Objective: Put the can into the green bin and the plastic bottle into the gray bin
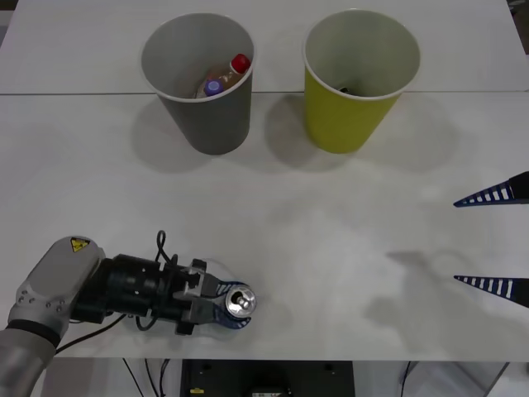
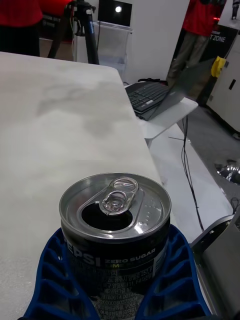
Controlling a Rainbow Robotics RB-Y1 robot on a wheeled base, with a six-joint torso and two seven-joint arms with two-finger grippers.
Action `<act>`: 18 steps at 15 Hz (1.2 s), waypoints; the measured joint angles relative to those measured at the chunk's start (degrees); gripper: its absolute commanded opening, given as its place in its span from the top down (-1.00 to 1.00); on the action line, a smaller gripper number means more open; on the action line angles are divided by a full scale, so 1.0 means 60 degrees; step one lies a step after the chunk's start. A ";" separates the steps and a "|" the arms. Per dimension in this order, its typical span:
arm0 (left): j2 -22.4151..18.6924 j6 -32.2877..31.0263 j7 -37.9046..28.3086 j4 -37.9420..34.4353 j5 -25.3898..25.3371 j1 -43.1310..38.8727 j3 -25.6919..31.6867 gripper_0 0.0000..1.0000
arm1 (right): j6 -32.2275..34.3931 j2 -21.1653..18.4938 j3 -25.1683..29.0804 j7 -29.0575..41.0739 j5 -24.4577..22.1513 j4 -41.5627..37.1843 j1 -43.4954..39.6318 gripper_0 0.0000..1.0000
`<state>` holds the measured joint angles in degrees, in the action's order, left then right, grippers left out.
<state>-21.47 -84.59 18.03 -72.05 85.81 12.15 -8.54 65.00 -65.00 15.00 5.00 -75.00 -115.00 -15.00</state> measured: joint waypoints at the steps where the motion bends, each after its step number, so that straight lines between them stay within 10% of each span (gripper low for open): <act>1: -0.0139 0.0089 -0.0491 -0.0171 0.0153 0.0171 0.0001 1.00 | 0.0000 0.0000 0.0000 0.0000 0.0000 0.0000 0.0000 -1.00; 10: -0.0797 0.0068 -0.6671 -0.4425 0.3762 0.1459 -0.0170 1.00 | 0.0000 0.0000 0.0000 0.0000 0.0000 -0.0002 0.0000 -1.00; 18: -0.0816 -0.0903 -1.0836 -0.5483 0.4243 0.4315 -0.0750 1.00 | 0.0000 0.0000 0.0000 0.0000 0.0000 -0.0002 0.0000 -1.00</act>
<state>-26.36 -90.01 -46.99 -104.94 111.27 38.04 -13.04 65.00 -65.00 15.00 5.00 -75.00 -115.01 -15.00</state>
